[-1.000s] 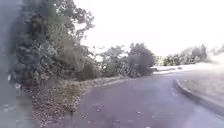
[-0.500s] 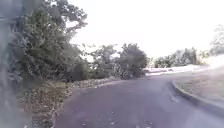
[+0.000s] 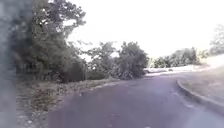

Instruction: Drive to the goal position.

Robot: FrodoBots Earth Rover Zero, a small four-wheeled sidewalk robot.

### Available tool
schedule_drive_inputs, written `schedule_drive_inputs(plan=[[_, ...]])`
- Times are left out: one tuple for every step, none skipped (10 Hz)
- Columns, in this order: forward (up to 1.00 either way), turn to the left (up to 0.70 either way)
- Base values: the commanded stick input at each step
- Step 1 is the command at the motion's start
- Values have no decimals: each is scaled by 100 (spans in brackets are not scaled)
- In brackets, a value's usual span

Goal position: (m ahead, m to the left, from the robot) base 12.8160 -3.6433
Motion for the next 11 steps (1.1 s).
schedule_drive_inputs(plan=[[100, 0], [100, 0], [100, -13], [100, -38], [100, -17], [100, 0], [100, 0], [100, 0], [100, -40], [100, -40], [100, -26]])
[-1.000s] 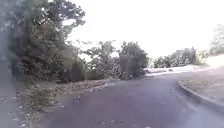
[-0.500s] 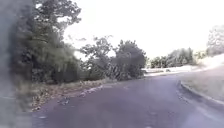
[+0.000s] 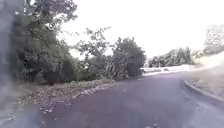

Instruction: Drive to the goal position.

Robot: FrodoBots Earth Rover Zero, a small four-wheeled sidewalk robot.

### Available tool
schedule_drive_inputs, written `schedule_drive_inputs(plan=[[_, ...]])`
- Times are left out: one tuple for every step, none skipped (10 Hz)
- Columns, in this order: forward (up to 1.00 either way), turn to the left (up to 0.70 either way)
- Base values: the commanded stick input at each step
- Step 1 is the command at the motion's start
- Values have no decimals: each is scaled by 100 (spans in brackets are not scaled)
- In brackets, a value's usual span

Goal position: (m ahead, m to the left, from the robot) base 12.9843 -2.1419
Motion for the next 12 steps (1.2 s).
schedule_drive_inputs(plan=[[100, 0], [100, -27], [100, -40], [100, -40], [100, -40], [100, -40], [100, -40], [100, -40], [100, -40], [100, -40], [100, -40], [100, -26]])
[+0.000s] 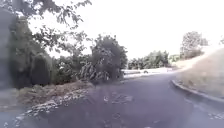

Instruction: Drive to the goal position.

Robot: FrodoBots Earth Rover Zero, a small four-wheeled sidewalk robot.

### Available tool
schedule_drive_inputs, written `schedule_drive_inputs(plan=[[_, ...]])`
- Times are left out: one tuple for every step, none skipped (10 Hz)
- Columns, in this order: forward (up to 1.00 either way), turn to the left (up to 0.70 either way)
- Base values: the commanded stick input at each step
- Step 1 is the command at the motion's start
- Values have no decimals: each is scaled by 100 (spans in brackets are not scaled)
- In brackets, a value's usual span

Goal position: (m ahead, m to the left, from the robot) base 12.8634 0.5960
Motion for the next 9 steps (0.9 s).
schedule_drive_inputs(plan=[[100, 0], [100, -25], [100, -35], [100, -24], [100, -13], [100, -2], [100, 0], [100, 0], [100, 0]])
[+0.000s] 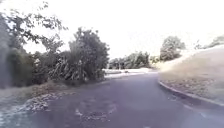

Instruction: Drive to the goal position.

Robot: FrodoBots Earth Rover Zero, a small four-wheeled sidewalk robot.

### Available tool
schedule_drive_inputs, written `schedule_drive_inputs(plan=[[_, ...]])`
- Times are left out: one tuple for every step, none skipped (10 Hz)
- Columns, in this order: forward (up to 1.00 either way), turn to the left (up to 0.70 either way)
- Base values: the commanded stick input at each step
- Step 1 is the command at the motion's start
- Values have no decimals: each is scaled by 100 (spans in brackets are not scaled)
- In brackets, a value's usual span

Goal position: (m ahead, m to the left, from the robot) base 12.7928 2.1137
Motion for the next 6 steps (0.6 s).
schedule_drive_inputs(plan=[[100, 0], [100, 0], [100, 0], [100, 0], [100, 0], [100, 0]])
